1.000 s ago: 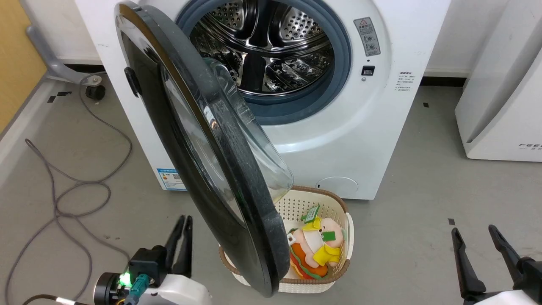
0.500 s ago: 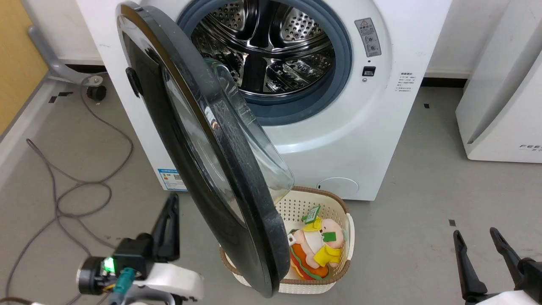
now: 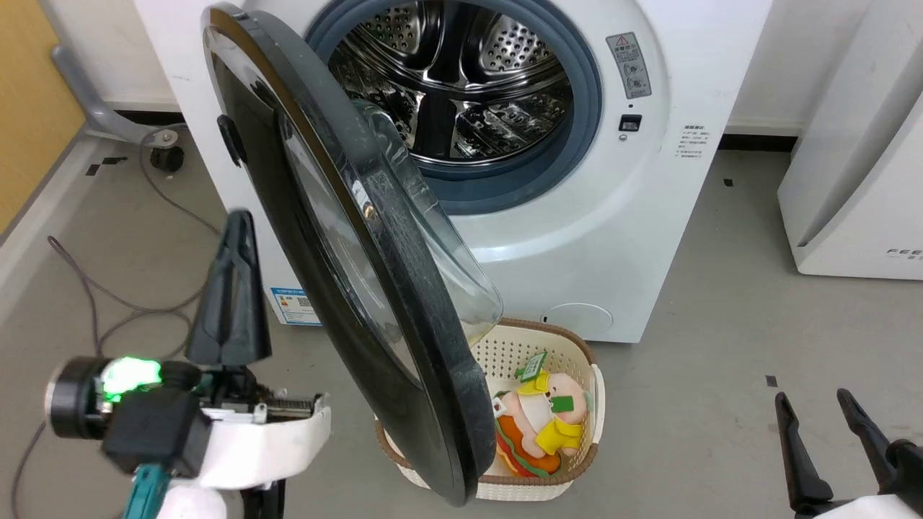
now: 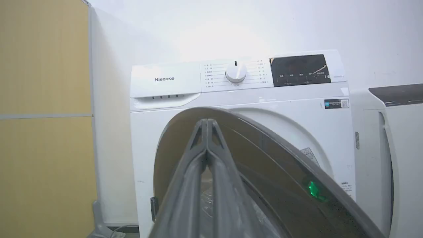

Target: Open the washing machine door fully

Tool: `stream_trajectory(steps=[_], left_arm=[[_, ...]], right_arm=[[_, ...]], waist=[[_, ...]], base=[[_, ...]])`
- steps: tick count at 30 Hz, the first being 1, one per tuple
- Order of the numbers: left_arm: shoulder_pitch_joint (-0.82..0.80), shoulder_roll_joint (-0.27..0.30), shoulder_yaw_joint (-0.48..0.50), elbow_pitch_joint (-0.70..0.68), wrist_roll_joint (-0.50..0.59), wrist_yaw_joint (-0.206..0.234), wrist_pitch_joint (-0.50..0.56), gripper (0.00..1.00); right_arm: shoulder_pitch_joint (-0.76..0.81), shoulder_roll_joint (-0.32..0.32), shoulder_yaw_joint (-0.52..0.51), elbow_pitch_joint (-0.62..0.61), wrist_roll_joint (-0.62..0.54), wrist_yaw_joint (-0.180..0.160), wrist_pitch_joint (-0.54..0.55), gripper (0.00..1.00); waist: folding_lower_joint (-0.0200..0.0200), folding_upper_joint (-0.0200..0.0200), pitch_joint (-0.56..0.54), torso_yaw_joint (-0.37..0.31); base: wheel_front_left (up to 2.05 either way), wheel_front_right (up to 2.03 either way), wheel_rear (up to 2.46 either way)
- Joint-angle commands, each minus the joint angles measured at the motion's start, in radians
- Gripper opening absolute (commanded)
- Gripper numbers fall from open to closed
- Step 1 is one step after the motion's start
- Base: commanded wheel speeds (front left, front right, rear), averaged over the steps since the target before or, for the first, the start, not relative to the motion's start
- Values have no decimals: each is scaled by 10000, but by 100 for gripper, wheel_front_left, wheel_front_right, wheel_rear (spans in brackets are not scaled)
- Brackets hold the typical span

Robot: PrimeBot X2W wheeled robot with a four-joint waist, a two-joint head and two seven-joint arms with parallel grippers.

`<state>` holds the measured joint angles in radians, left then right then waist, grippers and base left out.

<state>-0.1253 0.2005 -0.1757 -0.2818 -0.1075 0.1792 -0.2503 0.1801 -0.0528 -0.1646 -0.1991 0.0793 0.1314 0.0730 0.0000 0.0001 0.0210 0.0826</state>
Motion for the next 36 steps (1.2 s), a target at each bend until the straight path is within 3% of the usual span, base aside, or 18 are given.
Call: stream_trajectory(steps=[1,8,16,29,36], left_arm=[[-174,17,1,-317,126,59,-72,0],[-715,-84,-557,-2214,617,-11,-97,0],[-1185,-360,-1985,-3112,533,-698,413,0],[-748,-792,-4422,-2916,-726,-1749,2180,0],[-97,-752,-5529,-2189,-1354,-2080,3260,0]], right_arm=[[26,26,-28,26,20,-7,-41,100],[-5,26,-19,64,35,-7,-49,100],[46,26,5,152,104,-7,-34,100],[100,26,-16,281,169,-7,8,100],[102,26,-19,330,160,-7,58,100]], waist=[[0,-1,14,-1],[0,-1,72,-20],[0,-1,50,40],[0,-1,43,70],[0,-1,70,50]], base=[[0,0,0],[0,0,0],[0,0,0],[0,0,0],[0,0,0]])
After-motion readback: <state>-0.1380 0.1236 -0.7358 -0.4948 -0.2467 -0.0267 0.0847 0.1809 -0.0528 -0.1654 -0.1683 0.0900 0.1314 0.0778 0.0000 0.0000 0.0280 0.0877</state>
